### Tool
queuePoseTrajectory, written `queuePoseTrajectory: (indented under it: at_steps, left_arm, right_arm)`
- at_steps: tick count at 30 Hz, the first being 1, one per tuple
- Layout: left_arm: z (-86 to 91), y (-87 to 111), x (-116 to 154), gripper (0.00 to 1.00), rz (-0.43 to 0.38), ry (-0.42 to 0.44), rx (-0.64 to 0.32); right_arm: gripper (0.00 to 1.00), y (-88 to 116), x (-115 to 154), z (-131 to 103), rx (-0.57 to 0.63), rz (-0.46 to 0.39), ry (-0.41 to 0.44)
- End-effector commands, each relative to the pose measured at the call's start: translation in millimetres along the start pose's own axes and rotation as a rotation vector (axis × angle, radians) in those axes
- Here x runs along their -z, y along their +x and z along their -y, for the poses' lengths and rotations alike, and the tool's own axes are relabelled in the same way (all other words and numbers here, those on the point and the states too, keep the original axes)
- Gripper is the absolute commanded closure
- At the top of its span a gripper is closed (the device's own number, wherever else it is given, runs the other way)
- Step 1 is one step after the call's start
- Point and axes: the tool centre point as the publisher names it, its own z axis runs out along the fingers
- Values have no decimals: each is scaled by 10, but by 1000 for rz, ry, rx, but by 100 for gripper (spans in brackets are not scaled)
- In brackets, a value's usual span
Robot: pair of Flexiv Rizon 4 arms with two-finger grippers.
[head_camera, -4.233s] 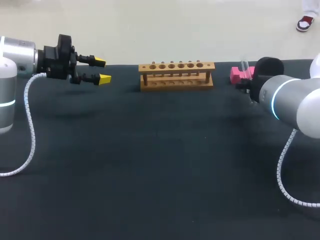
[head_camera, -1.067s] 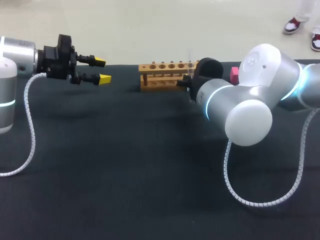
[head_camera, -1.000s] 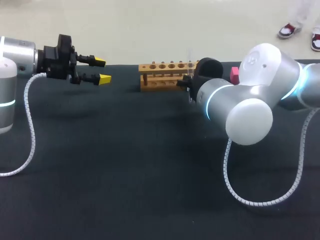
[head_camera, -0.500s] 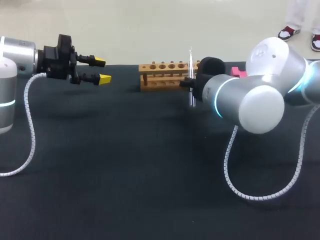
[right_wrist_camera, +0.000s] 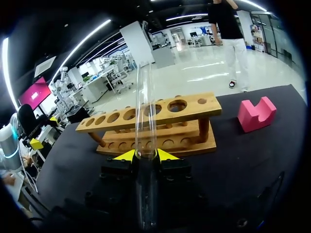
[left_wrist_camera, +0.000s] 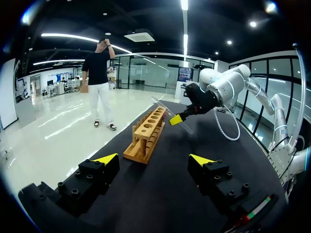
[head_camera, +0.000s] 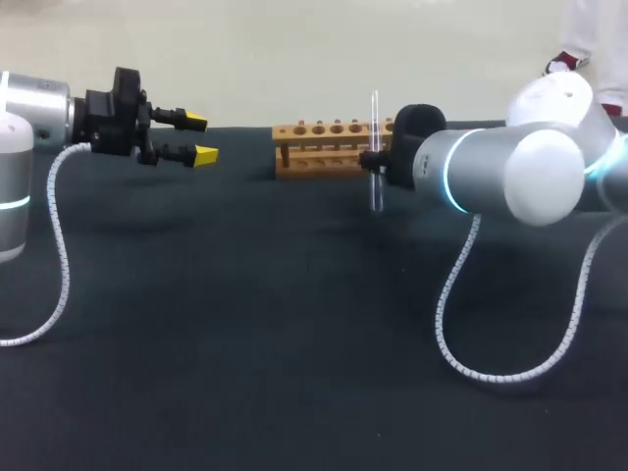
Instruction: Grasp the test tube, adjust it, and insert it.
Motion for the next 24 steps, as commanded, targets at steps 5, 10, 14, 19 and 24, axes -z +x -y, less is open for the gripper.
queuePoseTrajectory:
  at_steps: [5,10,14,19,24]
  left_arm:
    - [3,11,3,0,5,-1,-3]
    - [3,11,3,0,5,-1,-3]
    - [3,11,3,0,5,-1,-3]
    - [3,11,3,0,5,-1,-3]
    - [3,11,3,0,5,-1,-3]
  right_arm:
    - [100,-37,-85,-27,-11,-13,-9]
    - [100,-43,-33,-68,-19,6,5]
    - [100,-24,37,-83,-26,14,25]
    - [100,-18,144,-101,-22,11,57]
    - [100,-50,233,-92,13,-53,117]
